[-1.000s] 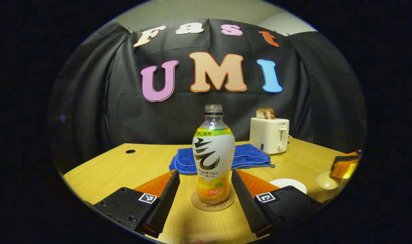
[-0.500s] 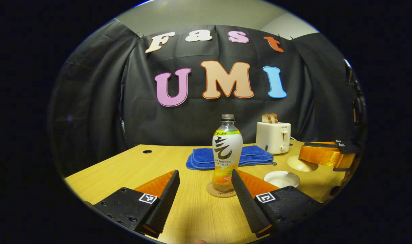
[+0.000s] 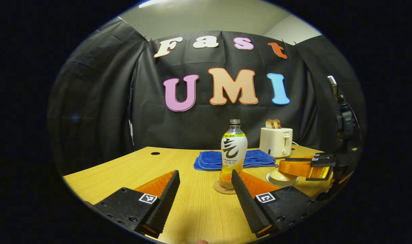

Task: Open the teacup lid with one hand, grasp the water bottle and pour water into the teacup with the other hand; after pouring, place the water bottle on the coaster and then close the teacup lid.

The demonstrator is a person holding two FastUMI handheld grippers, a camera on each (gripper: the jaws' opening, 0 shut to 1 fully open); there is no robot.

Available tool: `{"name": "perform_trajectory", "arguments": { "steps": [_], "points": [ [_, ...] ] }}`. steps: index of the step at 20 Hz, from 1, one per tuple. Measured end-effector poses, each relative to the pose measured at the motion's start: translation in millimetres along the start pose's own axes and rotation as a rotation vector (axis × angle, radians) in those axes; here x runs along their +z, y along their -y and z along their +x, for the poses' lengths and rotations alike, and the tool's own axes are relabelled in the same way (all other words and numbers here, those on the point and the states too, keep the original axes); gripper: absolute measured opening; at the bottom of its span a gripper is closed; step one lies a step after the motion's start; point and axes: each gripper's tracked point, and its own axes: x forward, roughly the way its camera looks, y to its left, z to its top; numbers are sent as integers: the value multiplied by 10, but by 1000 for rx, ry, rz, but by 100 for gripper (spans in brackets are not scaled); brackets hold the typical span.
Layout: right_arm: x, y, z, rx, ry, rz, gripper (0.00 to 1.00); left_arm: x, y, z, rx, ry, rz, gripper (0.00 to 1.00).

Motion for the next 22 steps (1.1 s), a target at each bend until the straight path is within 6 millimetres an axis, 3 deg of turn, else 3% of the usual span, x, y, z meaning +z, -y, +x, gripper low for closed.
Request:
{"name": "perform_trajectory", "arguments": {
  "steps": [12, 14, 19, 22],
  "points": [
    [-113, -48, -2, -4, -19, -44, 34, -68, -16, -56, 11, -5, -18, 89],
    [-135, -37, -23, -3, -21, -37, 40, -71, -3, -52, 9, -6, -21, 89],
    [7, 75, -205, -88, 45, -78, 100, -65, 45, -94, -5, 6, -11, 91],
    [116, 139, -395, -141, 107, -88, 100, -76, 121, -117, -36, 7, 8, 92]
  ]
}}
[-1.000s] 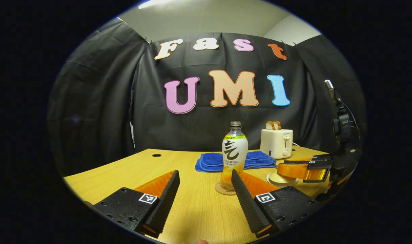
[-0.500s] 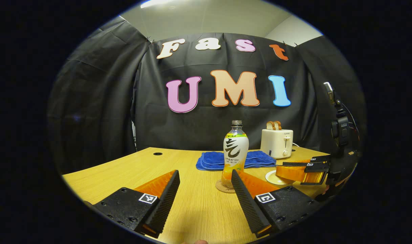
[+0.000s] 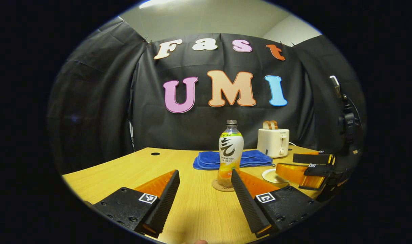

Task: Open the teacup lid with one hand, grasp the water bottle and pour water into the teacup with the other hand; after pouring, place the water bottle on the coaster and then close the teacup lid.

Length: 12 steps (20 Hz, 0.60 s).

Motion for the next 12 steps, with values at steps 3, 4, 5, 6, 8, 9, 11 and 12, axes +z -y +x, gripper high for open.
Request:
{"name": "perform_trajectory", "arguments": {
  "steps": [3, 4, 5, 6, 8, 9, 11, 12],
  "points": [
    [66, 99, -219, -31, 27, 38, 100, -16, 29, -83, -32, 2, 18, 89],
    [66, 148, -292, -42, 30, 53, 100, -12, 39, -97, -40, 3, 13, 89],
    [67, 205, -362, -57, 32, 65, 100, -15, 61, -101, -48, 2, 14, 89],
    [39, 279, -423, -77, 31, 76, 100, -18, 49, -125, -52, 3, 23, 89],
    [-28, 401, -537, -109, 20, 87, 100, -45, 0, -194, -50, 3, 38, 89],
    [-54, 460, -587, -125, 14, 91, 100, -62, -12, -216, -49, 2, 41, 89],
    [-111, 543, -685, -151, 2, 99, 100, -70, -33, -253, -45, 1, 33, 89],
    [-124, 556, -721, -160, 2, 102, 100, -73, -42, -273, -43, 4, 28, 89]
  ]
}}
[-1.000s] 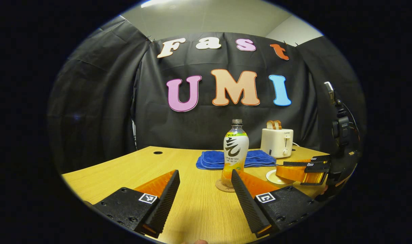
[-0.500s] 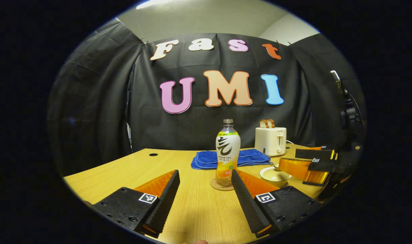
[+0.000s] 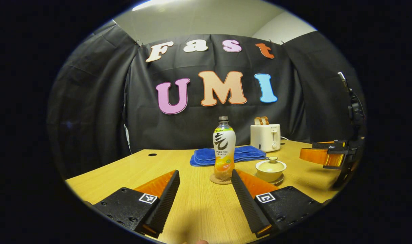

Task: Open the teacup lid with one hand, grasp the water bottle and pour water into the teacup with the other hand; after pouring, place the water bottle on the coaster and then close the teacup lid.

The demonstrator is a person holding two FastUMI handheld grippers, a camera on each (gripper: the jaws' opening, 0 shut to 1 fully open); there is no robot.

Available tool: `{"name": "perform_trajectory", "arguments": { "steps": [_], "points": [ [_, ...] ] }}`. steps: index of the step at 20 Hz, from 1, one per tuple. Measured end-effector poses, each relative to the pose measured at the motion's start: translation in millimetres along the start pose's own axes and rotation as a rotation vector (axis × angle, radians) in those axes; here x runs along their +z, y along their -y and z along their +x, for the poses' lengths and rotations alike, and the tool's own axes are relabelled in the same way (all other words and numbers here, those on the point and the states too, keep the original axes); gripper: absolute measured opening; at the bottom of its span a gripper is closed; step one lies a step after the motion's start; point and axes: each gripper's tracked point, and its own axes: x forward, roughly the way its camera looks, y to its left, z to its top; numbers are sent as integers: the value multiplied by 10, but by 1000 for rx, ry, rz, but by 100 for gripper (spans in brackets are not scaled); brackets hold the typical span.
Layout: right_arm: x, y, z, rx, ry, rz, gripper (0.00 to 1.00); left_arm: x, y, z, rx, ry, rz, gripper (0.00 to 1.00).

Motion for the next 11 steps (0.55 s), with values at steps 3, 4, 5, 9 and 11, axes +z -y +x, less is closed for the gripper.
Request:
{"name": "perform_trajectory", "arguments": {
  "steps": [3, 4, 5, 9, 11],
  "points": [
    [-9, 62, -119, -34, 13, -6, 100, -42, 8, 0, 3, 2, -2, 89],
    [-20, 94, -138, -50, 20, -6, 100, -47, -17, 4, 9, 1, -3, 89],
    [-25, 111, -168, -60, 24, 0, 100, -53, -44, -5, 19, 4, -8, 89],
    [-23, 151, -217, -95, 40, 34, 100, -52, -37, -13, 19, 6, -1, 89],
    [-3, 163, -242, -114, 54, 24, 100, -80, -72, 2, 30, -2, -4, 89]
  ]
}}
